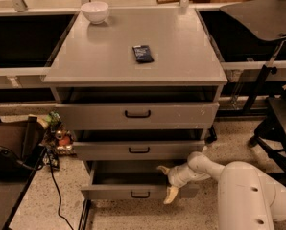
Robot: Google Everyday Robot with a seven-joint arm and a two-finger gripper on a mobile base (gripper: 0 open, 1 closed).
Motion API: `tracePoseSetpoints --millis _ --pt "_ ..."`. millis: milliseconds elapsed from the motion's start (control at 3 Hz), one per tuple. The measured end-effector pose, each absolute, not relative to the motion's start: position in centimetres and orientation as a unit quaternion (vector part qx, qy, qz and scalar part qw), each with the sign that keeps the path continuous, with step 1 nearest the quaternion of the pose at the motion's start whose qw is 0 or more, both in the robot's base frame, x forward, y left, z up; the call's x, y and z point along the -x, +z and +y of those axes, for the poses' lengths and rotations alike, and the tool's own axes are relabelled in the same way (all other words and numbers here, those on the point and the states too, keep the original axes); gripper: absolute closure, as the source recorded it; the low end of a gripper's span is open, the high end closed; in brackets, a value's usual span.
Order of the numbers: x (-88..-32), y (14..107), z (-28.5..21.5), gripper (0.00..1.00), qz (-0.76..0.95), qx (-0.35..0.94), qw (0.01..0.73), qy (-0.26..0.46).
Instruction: Open bottom drawer
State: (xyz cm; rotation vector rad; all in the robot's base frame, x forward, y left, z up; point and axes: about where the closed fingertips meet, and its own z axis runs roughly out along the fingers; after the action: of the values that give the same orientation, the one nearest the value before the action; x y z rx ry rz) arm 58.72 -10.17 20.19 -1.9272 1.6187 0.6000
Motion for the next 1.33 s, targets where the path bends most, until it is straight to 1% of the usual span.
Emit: tracePoseSetpoints --millis 333,1000,1333 --pt "-57.6 19.6 -9.8 0.0 0.606 0.72 0.252 0.223" --pt "-53.3 18.1 -10.3 0.0 0.628 0.707 0.204 0.253" --pt "-51.8 17.5 -10.5 0.19 0.632 0.703 0.188 0.267"
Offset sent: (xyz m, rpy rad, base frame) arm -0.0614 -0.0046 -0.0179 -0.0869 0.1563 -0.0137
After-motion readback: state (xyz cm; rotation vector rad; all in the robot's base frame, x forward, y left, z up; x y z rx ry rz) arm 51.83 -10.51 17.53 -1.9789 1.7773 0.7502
